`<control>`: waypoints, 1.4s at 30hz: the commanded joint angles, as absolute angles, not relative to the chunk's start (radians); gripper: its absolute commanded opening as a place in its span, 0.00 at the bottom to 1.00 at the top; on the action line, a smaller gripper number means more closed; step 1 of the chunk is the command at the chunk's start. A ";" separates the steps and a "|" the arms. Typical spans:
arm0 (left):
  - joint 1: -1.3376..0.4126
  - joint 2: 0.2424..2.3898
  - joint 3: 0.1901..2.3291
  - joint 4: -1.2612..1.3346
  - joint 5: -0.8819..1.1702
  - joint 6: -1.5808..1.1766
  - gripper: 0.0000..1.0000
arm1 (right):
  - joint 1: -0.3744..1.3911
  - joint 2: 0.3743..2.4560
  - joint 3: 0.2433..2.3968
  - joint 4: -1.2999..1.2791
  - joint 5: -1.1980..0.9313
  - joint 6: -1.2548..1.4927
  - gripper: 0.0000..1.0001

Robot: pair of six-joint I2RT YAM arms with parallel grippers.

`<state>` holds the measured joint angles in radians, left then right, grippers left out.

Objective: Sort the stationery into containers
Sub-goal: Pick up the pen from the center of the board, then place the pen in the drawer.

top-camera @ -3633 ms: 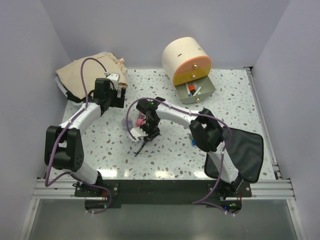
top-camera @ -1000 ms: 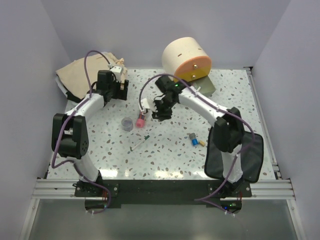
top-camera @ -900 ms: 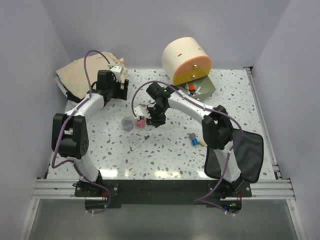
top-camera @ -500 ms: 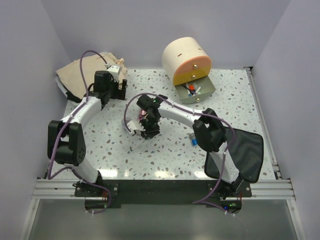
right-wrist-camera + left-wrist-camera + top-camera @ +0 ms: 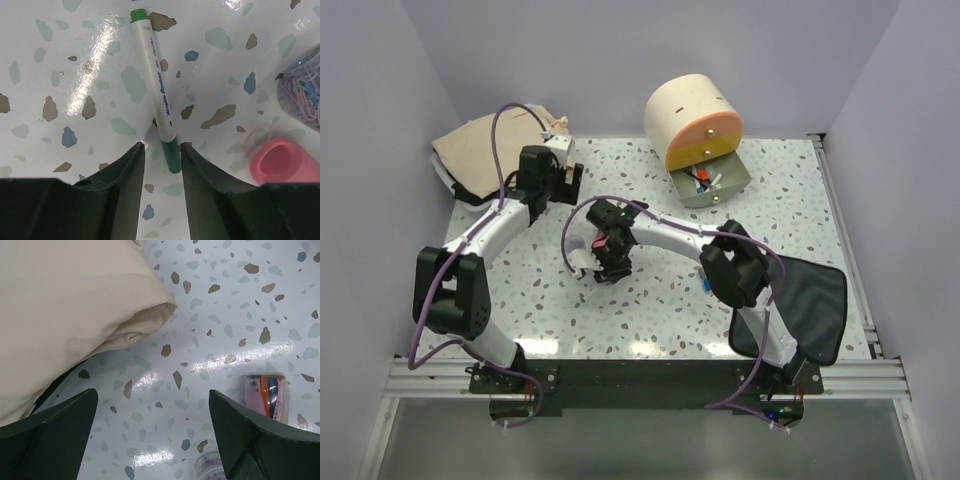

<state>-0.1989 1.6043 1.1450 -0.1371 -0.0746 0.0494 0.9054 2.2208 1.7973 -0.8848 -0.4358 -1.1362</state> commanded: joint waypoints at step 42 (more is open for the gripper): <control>-0.120 1.729 1.390 -0.115 0.075 0.018 0.95 | 0.334 1.897 1.667 -0.647 0.213 -0.910 0.00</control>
